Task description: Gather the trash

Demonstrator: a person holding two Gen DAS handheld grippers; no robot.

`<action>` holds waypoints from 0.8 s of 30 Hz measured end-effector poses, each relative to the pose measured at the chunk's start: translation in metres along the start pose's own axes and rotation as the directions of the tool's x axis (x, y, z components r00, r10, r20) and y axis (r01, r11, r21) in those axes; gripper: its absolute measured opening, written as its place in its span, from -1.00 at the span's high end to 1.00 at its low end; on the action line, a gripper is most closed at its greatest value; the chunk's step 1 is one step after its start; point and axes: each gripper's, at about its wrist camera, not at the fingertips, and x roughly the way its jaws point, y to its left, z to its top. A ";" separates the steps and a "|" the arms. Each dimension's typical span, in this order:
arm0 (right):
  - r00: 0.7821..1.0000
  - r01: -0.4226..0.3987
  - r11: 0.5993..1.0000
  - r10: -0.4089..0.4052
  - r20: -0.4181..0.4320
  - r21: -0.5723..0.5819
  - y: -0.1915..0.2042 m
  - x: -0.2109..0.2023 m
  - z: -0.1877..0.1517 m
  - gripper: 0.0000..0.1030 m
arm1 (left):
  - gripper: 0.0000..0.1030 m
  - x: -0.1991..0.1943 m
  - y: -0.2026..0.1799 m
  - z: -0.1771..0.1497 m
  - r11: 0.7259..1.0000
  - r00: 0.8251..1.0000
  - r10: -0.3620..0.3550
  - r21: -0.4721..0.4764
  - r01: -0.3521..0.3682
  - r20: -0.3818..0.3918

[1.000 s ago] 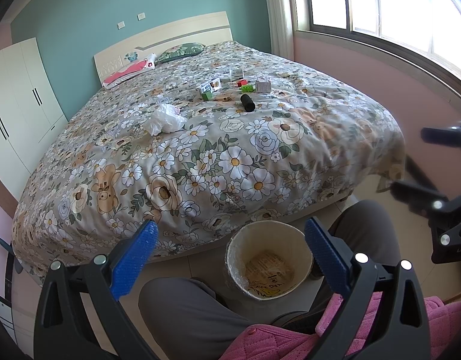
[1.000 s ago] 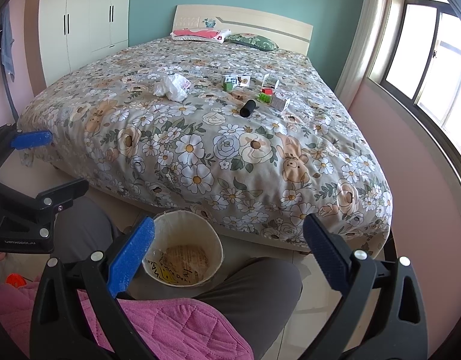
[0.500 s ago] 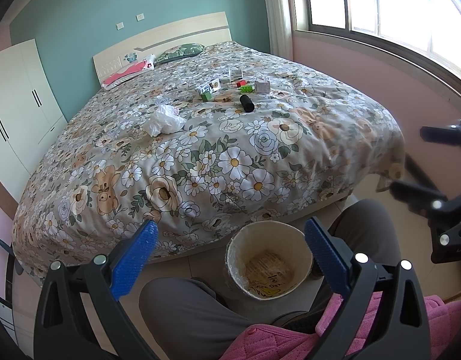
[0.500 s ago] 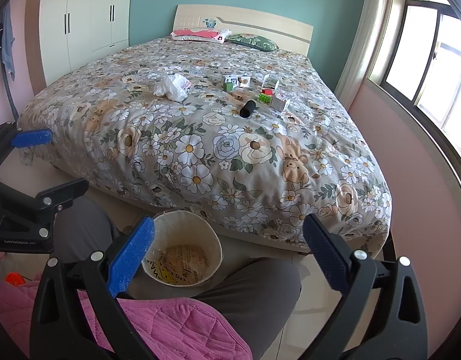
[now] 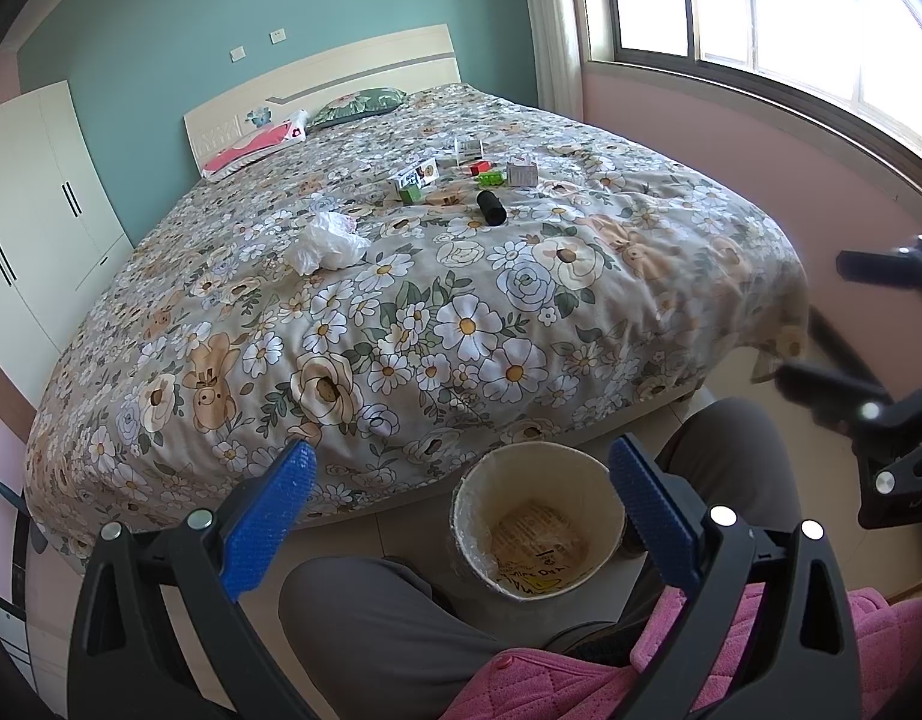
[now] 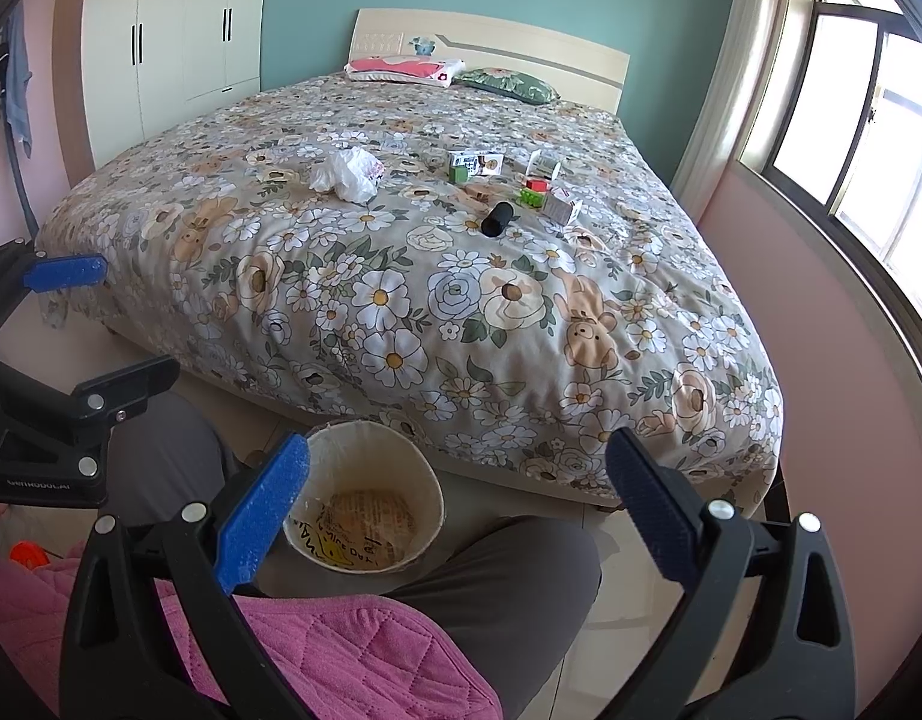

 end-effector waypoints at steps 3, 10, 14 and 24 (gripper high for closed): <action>1.000 0.000 1.000 0.000 0.000 0.000 0.000 0.000 0.000 -0.87 | -0.93 0.000 0.000 0.000 1.000 1.000 0.001 0.000 -0.001 0.001; 1.000 -0.001 1.000 0.001 -0.001 -0.004 0.000 0.000 0.000 -0.88 | -0.93 0.000 -0.001 0.000 1.000 1.000 0.001 0.000 -0.001 0.001; 1.000 -0.003 1.000 0.003 -0.002 -0.005 -0.001 0.001 0.000 -0.88 | -0.93 0.002 -0.001 -0.001 1.000 1.000 -0.006 -0.001 0.006 -0.004; 1.000 0.005 0.999 -0.005 -0.013 -0.034 0.003 0.012 0.000 -0.87 | -0.93 0.014 0.007 -0.003 0.999 0.999 -0.028 -0.026 0.026 -0.043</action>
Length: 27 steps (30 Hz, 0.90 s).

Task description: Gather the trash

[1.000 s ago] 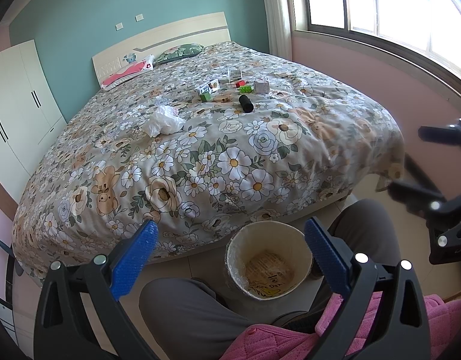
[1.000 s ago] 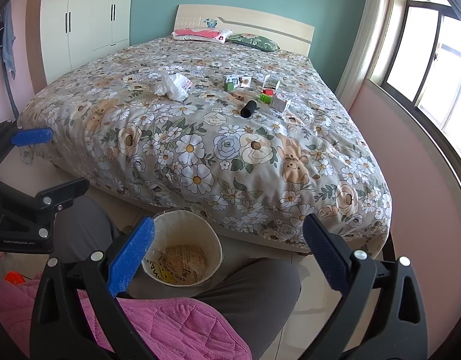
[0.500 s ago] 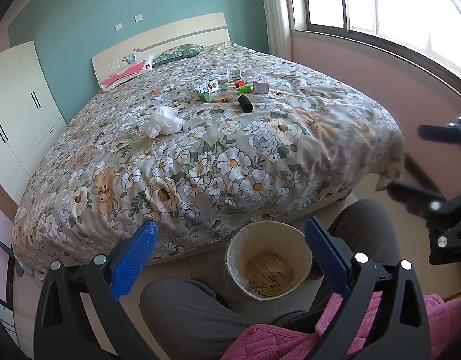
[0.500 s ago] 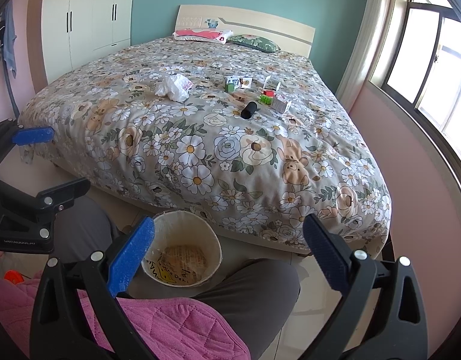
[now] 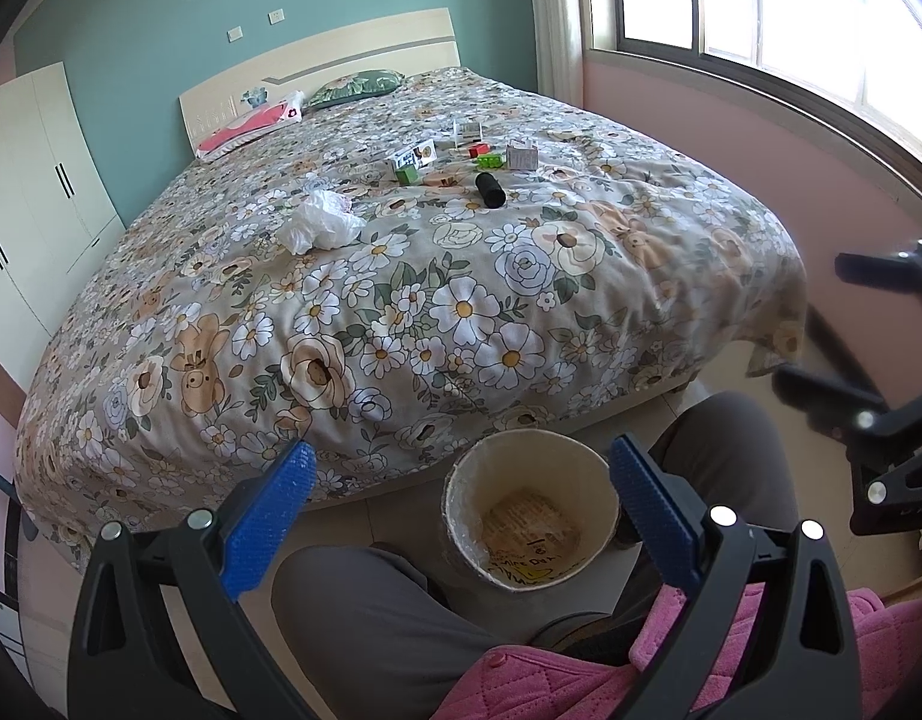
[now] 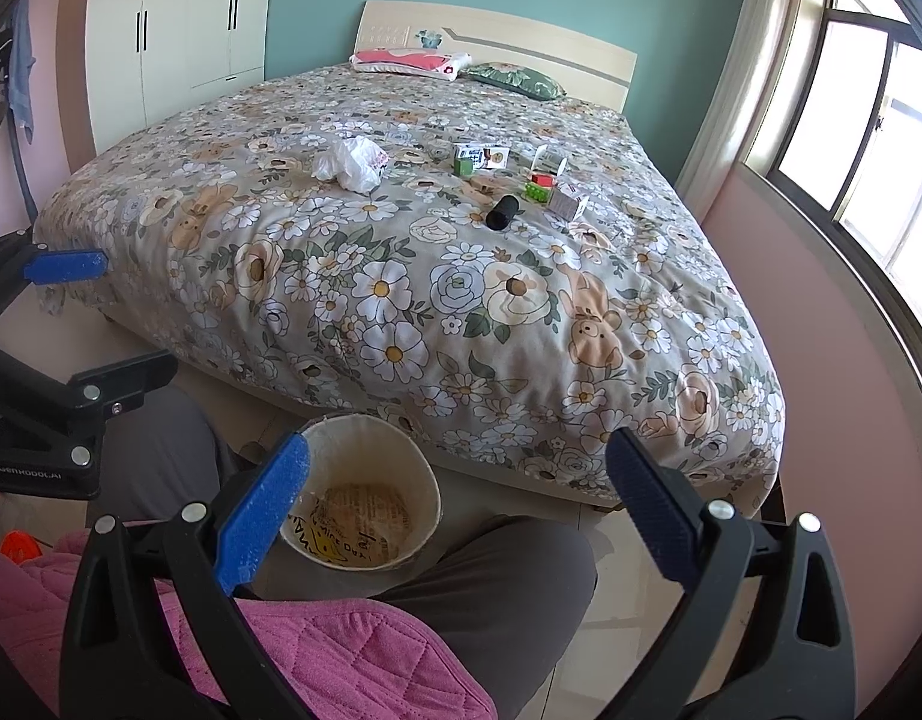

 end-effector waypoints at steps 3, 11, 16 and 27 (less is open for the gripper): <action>1.000 0.007 1.000 -0.007 0.004 -0.005 -0.002 0.005 0.004 -0.87 | -0.93 0.010 0.005 0.003 1.000 1.000 -0.021 -0.009 0.021 -0.021; 1.000 0.011 1.000 -0.011 0.012 0.000 -0.020 0.025 0.032 -0.88 | -0.93 0.030 0.018 0.032 1.000 1.000 0.001 -0.028 -0.001 -0.027; 1.000 0.019 1.000 -0.019 0.019 0.015 -0.032 0.044 0.059 -0.87 | -0.93 0.052 0.038 0.062 0.997 0.999 0.034 -0.064 -0.036 -0.027; 1.000 -0.001 1.000 0.000 0.023 0.030 -0.049 0.108 0.128 -0.87 | -0.93 0.109 0.095 0.131 0.985 0.996 0.083 -0.150 -0.087 -0.035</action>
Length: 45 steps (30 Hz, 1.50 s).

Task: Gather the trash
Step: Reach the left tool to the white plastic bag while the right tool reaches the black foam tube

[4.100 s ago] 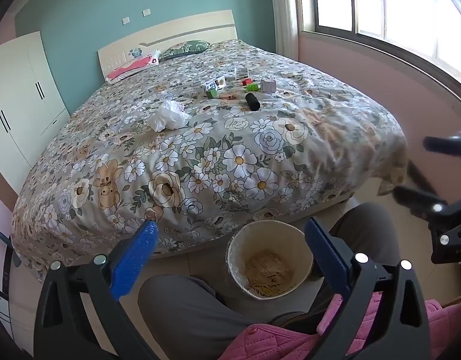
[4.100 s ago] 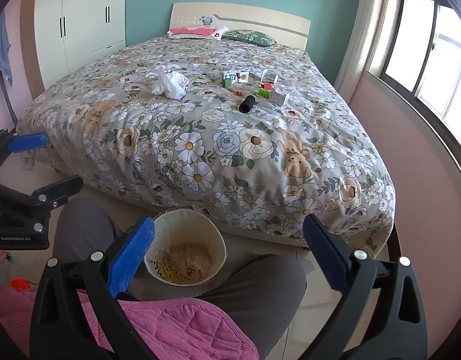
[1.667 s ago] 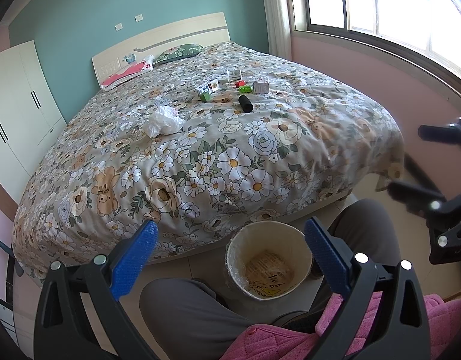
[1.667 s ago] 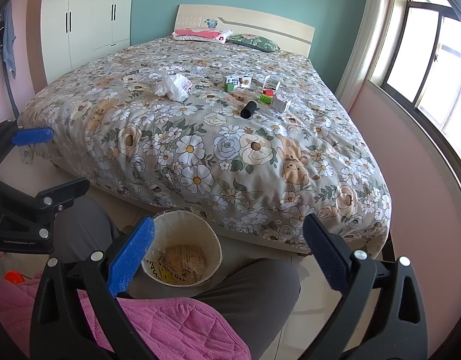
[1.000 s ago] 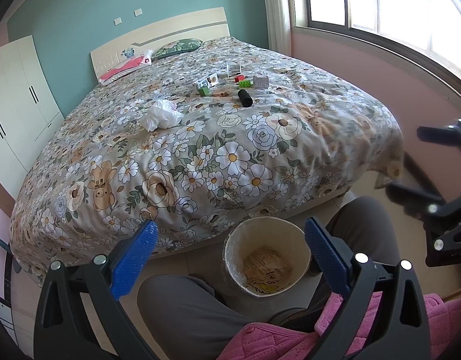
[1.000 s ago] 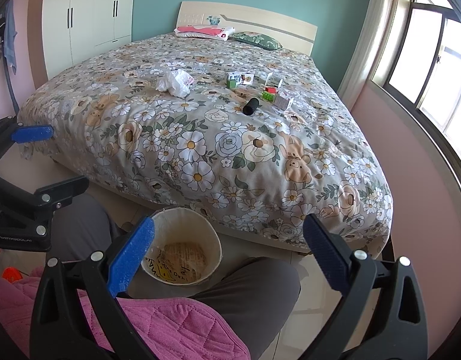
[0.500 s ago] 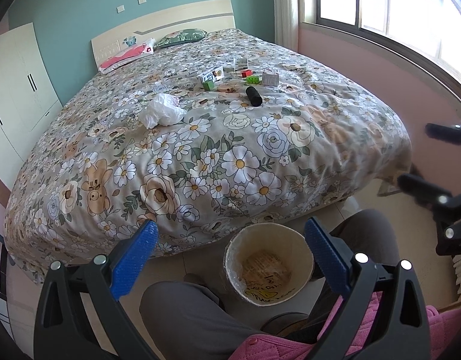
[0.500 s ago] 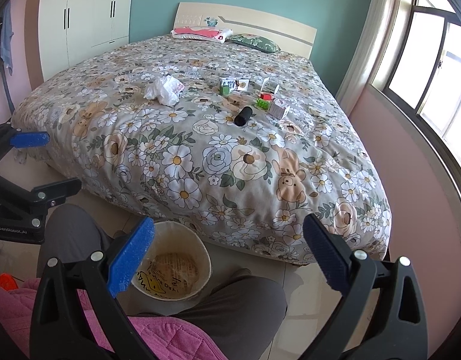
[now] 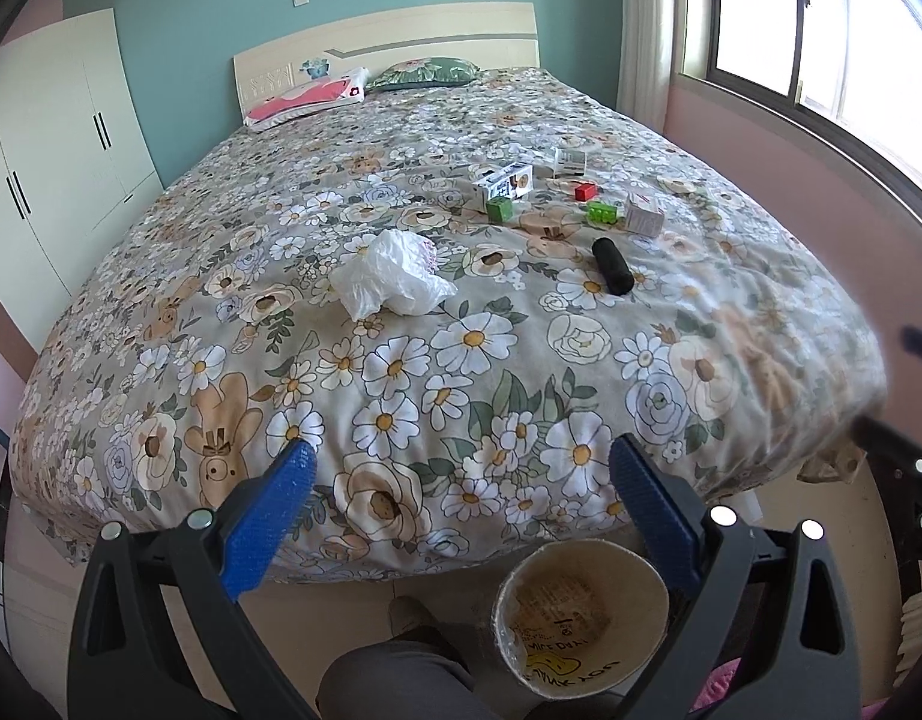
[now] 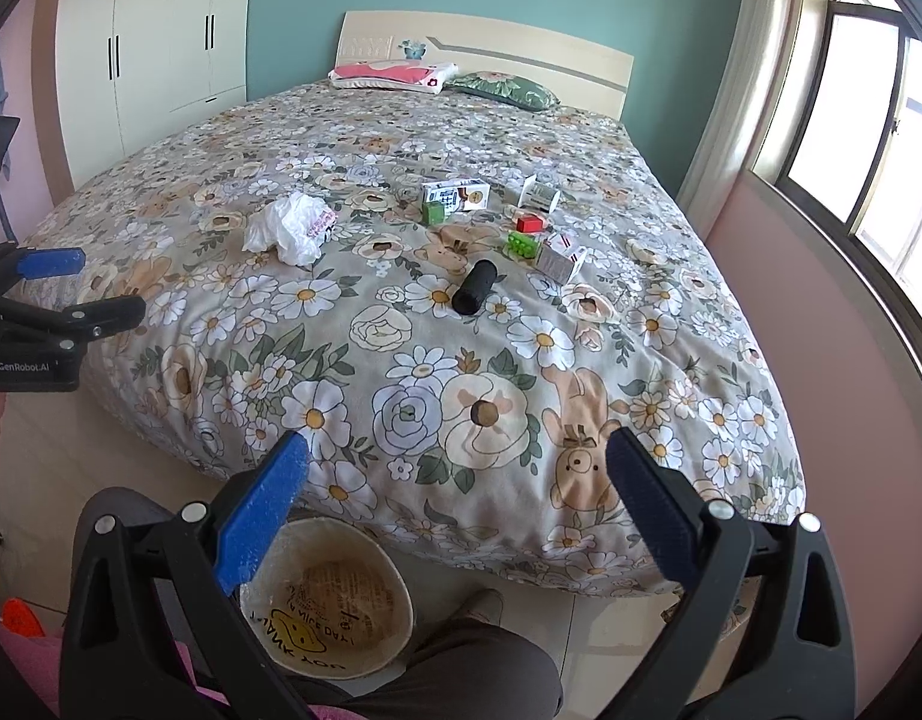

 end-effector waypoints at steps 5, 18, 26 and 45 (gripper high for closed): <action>1.000 0.003 1.000 -0.003 0.004 0.003 -0.005 0.034 0.030 -0.87 | -0.93 0.029 0.009 0.027 1.000 1.000 -0.008 -0.024 0.008 -0.017; 0.998 0.009 1.000 -0.008 -0.064 0.021 -0.015 0.151 0.085 -0.87 | -0.93 0.125 0.024 0.092 0.998 0.998 0.013 -0.065 -0.017 -0.069; 0.988 -0.018 0.994 0.034 -0.148 0.109 -0.025 0.245 0.105 -0.87 | -0.93 0.210 0.045 0.118 0.985 0.987 0.032 -0.162 -0.057 -0.158; 0.966 -0.062 0.975 0.112 -0.233 0.212 -0.034 0.352 0.110 0.23 | -0.03 0.316 0.060 0.123 0.969 0.969 0.040 -0.227 -0.097 -0.242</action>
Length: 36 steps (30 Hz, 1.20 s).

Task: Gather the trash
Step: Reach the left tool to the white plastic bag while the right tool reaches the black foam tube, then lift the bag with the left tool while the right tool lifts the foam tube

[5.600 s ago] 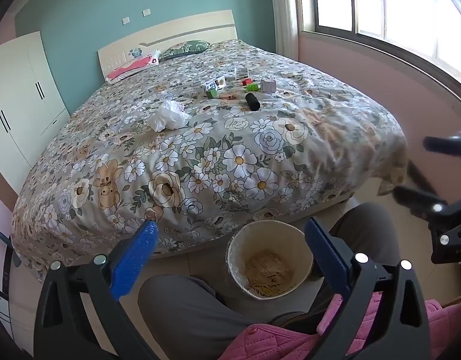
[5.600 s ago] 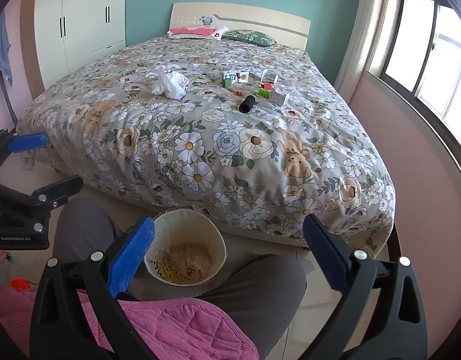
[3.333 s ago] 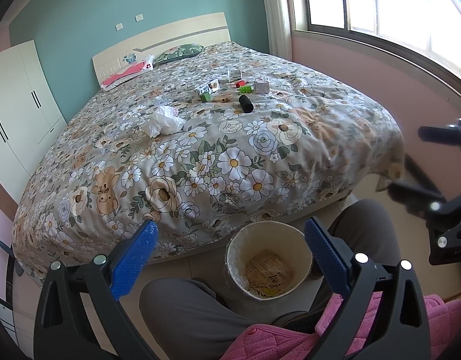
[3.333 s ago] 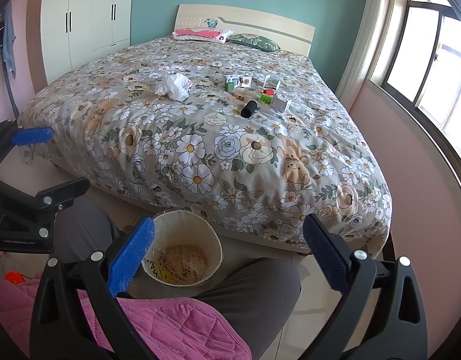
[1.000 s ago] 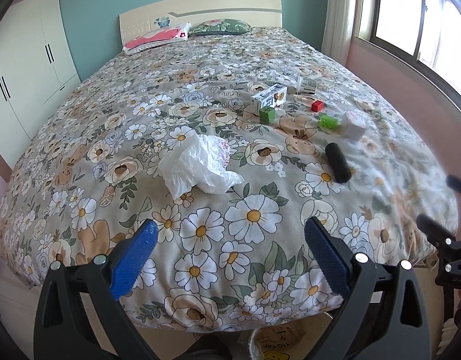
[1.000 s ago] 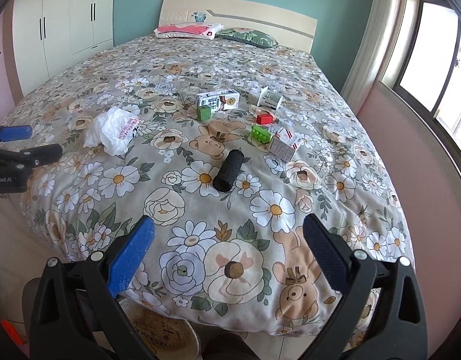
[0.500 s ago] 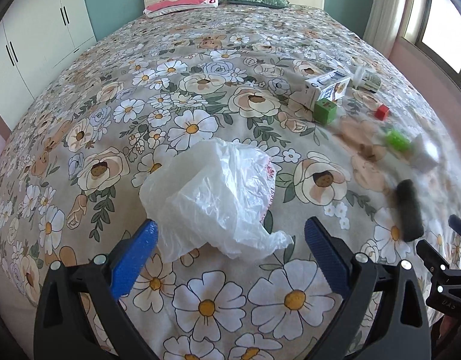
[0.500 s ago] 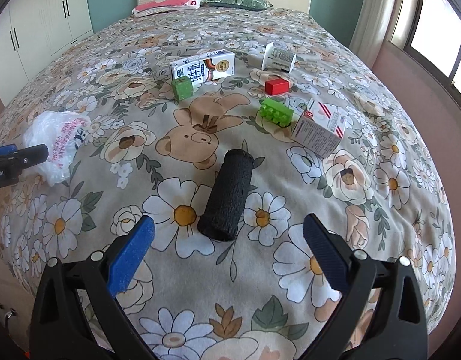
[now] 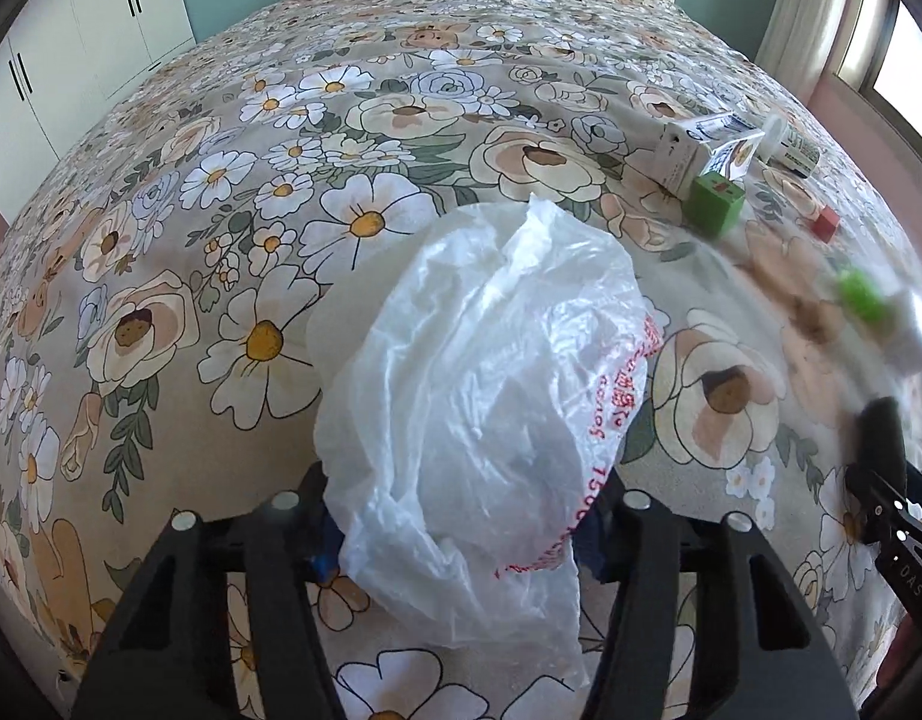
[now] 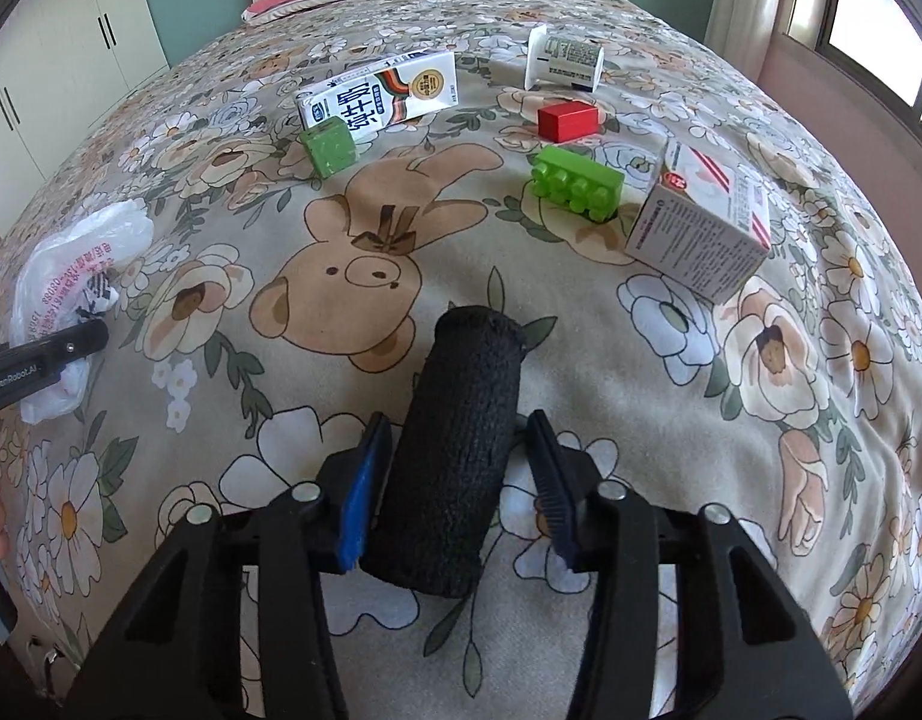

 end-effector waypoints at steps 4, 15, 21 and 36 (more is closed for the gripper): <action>0.999 -0.033 0.999 0.033 -0.001 -0.006 0.000 -0.004 0.000 0.31 | 0.24 -0.002 0.005 0.000 1.000 1.000 -0.021 -0.015 0.021 0.002; 0.996 -0.036 0.999 0.038 0.077 -0.034 0.002 -0.073 -0.009 0.33 | 0.30 -0.067 0.004 -0.012 0.997 0.996 -0.069 0.031 0.067 0.060; 0.991 -0.023 0.998 0.031 0.134 -0.063 0.003 -0.129 -0.016 0.33 | 0.32 -0.125 0.002 -0.022 0.996 0.989 -0.071 0.067 0.063 0.128; 0.962 -0.008 0.990 0.045 0.269 -0.139 0.016 -0.272 -0.062 0.33 | 0.32 -0.263 -0.003 -0.073 0.987 0.956 -0.087 0.151 0.045 0.281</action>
